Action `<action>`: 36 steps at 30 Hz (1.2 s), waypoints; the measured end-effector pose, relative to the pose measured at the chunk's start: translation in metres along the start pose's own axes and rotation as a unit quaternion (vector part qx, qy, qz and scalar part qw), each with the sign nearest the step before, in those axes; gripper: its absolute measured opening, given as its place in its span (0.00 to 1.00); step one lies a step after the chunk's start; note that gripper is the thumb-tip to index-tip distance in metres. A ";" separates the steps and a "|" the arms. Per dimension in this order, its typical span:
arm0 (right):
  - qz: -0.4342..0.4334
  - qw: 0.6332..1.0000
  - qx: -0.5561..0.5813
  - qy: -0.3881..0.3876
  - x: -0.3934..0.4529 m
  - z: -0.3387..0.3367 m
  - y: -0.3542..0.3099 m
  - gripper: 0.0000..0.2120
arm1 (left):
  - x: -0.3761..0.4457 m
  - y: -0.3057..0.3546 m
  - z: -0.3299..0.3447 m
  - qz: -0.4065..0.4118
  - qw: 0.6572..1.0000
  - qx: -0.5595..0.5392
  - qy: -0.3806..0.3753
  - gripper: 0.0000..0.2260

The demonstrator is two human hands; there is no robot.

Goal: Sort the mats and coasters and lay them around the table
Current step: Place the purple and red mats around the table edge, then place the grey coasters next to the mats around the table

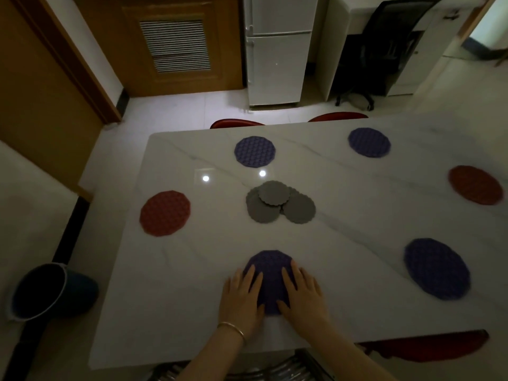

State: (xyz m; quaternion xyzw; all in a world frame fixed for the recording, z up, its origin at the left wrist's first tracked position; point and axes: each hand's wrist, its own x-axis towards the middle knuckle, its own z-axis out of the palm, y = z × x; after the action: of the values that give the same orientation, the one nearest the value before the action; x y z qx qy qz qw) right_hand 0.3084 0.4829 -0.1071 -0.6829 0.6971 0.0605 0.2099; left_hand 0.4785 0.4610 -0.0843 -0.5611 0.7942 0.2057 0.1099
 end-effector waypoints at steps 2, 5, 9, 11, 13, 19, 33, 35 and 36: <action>-0.005 1.000 -0.020 -0.002 -0.001 0.003 0.001 0.37 | -0.002 -0.002 0.002 -0.002 1.000 0.007 -0.006 0.30; -0.005 1.000 -0.028 -0.006 0.001 0.001 0.001 0.37 | 0.000 -0.001 0.001 -0.006 1.000 0.001 0.002 0.30; -0.001 1.000 -0.017 0.018 0.010 -0.012 -0.001 0.36 | 0.013 0.000 -0.012 -0.008 0.999 -0.026 0.025 0.31; 0.007 0.999 0.001 0.037 0.017 -0.023 -0.002 0.34 | 0.023 0.002 -0.023 -0.008 0.999 -0.031 0.043 0.31; 0.009 0.998 0.018 0.056 0.025 -0.035 -0.002 0.32 | 0.035 0.003 -0.035 -0.004 0.997 -0.039 0.061 0.30; 0.008 0.996 0.052 0.076 0.063 -0.070 0.003 0.30 | 0.069 0.008 -0.065 -0.023 0.982 -0.152 0.107 0.30; -0.141 0.987 0.060 0.057 0.215 -0.118 0.012 0.27 | 0.117 0.004 -0.119 -0.267 0.816 -0.477 0.190 0.30; -0.153 0.986 0.054 0.045 0.223 -0.122 0.016 0.19 | 0.114 0.006 -0.112 -0.301 0.791 -0.498 0.192 0.28; -0.161 0.985 0.043 0.044 0.226 -0.125 0.017 0.14 | 0.114 0.008 -0.107 -0.314 0.781 -0.505 0.191 0.27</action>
State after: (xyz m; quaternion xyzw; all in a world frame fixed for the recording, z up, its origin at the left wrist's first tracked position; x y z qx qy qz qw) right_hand 0.2703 0.2281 -0.0818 -0.7786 0.5885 -0.0345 0.2151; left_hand 0.4376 0.3188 -0.0330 -0.7823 0.3609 0.4203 -0.2848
